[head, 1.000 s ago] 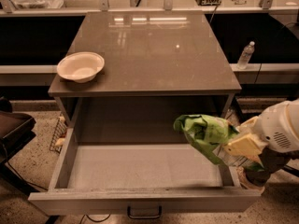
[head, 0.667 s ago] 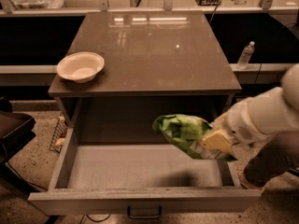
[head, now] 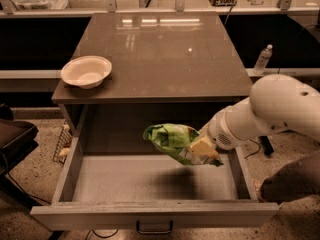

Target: Place green rice chip bag into top drawer

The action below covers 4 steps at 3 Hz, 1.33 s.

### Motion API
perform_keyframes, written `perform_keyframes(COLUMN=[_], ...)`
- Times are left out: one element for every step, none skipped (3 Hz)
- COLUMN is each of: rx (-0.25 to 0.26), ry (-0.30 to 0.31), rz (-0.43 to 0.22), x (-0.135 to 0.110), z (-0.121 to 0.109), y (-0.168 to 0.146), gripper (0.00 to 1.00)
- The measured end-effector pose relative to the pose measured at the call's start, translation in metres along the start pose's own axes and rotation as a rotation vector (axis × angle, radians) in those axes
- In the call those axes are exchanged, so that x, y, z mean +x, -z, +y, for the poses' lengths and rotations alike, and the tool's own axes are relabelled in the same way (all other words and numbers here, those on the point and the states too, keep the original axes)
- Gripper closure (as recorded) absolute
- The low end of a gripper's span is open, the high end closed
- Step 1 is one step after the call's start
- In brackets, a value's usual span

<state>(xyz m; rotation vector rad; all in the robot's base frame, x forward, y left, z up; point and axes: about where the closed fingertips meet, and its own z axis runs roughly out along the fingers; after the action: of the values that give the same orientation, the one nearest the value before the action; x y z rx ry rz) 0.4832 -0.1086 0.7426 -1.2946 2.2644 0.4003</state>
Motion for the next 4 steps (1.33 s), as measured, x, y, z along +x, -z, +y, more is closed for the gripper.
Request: perform_keyframes(rx=[0.045,0.106,0.123,0.124], ry=[0.0,-0.017,-0.016,-0.013], rz=[-0.005,-0.063,-0.079,-0.08], x=[-0.006,-0.014,-0.018,-0.019], z=[-0.008,-0.022,-0.026,-0.025], y=[-0.026,-0.04,-0.04,-0.04], gripper=[1.0,1.0,0.85,0.62])
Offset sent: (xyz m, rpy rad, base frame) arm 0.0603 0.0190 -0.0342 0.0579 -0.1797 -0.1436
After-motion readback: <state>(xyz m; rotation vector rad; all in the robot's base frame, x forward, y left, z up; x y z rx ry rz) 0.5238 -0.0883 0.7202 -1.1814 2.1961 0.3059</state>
